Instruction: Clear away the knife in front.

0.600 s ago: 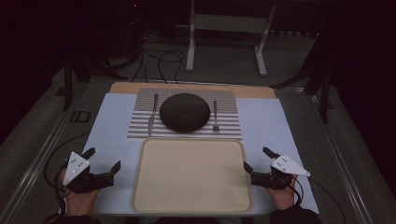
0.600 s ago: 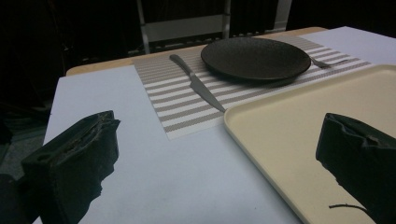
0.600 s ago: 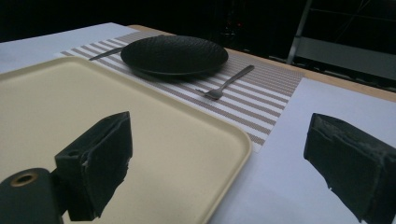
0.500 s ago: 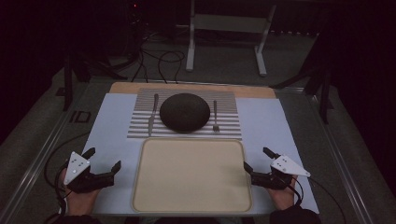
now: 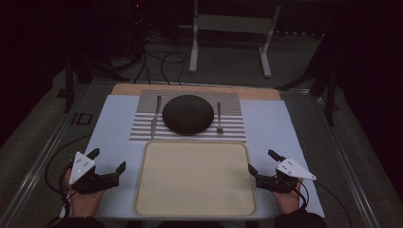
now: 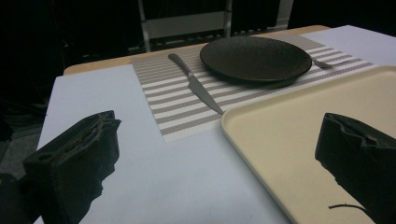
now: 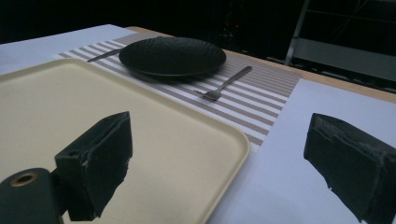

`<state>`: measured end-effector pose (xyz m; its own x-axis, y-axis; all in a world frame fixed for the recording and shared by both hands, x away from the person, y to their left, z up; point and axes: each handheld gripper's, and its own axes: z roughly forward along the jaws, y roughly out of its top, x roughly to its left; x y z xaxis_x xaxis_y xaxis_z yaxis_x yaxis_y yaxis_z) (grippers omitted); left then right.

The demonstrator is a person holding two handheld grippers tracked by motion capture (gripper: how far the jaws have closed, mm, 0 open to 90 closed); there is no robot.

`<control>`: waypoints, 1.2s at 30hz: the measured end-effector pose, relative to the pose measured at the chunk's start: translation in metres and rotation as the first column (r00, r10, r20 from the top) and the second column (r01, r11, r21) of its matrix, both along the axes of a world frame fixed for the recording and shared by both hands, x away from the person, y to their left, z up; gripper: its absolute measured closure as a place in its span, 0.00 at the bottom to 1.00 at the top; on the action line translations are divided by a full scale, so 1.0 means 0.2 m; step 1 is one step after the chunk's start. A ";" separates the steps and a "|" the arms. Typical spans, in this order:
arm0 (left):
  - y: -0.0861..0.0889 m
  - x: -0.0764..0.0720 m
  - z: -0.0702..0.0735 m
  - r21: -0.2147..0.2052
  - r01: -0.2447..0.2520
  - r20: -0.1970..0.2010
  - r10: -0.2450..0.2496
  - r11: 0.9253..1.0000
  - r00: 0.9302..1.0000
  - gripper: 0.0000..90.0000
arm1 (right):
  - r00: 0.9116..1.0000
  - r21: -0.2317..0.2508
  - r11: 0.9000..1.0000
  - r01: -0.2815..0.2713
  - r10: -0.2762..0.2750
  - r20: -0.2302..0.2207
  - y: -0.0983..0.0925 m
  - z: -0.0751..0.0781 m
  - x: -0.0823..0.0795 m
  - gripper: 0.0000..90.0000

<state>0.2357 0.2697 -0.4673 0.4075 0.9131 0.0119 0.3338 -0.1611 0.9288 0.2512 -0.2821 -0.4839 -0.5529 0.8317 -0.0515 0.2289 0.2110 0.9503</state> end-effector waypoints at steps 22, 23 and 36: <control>-0.07 0.21 0.07 0.026 -0.025 -0.096 0.027 0.999 0.995 0.00 | 1.000 -0.006 1.000 0.003 -0.003 -0.005 0.00 -0.01 0.01 0.09; -0.07 0.21 0.07 0.026 -0.025 -0.096 0.027 0.999 0.995 0.00 | 1.000 -0.006 1.000 0.003 -0.003 -0.005 0.00 -0.01 0.01 0.09; -0.11 0.34 0.10 0.059 -0.039 -0.089 0.045 0.997 0.995 0.00 | 1.000 -0.008 1.000 0.003 -0.003 -0.009 0.01 -0.01 0.01 0.09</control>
<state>0.3034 0.2476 -0.4464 0.3706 0.9283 0.0296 0.4235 -0.1973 0.8842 0.2531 -0.2802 -0.4862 -0.5508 0.8330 -0.0531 0.2378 0.2176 0.9466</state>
